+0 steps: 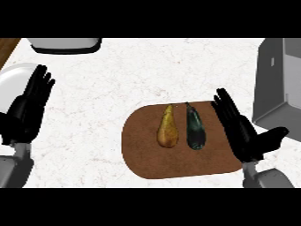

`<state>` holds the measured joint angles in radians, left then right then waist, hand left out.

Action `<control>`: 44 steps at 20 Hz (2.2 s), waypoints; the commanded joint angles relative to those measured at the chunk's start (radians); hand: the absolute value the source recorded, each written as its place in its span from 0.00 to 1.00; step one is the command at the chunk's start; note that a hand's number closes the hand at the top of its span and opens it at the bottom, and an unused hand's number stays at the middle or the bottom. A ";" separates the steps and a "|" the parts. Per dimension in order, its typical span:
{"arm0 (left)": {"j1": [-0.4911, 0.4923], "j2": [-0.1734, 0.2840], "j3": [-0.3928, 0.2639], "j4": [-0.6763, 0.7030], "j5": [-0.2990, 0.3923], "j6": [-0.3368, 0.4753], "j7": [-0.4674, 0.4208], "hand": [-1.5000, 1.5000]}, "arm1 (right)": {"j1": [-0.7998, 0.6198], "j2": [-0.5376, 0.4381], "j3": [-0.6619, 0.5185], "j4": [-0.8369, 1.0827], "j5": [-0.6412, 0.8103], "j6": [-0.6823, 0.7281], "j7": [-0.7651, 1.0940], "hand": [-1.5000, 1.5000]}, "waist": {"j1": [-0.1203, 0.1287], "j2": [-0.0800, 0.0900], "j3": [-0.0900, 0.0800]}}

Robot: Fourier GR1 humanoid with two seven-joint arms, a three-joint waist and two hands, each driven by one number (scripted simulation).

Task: Pick the eggplant from the cutting board and place it in the cardboard box

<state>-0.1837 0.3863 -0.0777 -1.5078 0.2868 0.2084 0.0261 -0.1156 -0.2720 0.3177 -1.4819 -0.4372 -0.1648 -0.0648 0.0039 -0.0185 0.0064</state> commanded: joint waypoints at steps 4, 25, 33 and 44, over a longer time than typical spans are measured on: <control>-0.072 0.023 -0.120 -0.035 -0.080 -0.072 0.040 0.50 | -0.024 0.033 0.050 0.053 0.185 -0.358 0.275 0.00 | -0.028 0.017 -0.010; -0.059 -0.030 -0.269 -0.027 -0.142 -0.135 0.054 0.50 | -0.362 -0.336 0.408 -0.129 0.836 0.040 1.204 0.00 | 0.004 -0.002 -0.018; -0.040 -0.039 -0.273 -0.004 -0.158 -0.146 0.012 0.50 | -0.580 -0.167 0.304 -0.167 0.642 0.233 1.549 0.00 | 0.007 0.009 -0.013; -0.047 -0.068 -0.259 -0.009 -0.174 -0.133 0.026 0.50 | -0.606 -0.044 0.299 0.032 0.698 0.217 1.552 0.00 | 0.002 0.015 -0.008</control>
<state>-0.2400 0.3225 -0.3410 -1.5073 0.1183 0.0727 0.0530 -0.6859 -0.3539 0.6321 -1.5027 0.2595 0.0069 1.2429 0.0006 -0.0062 -0.0035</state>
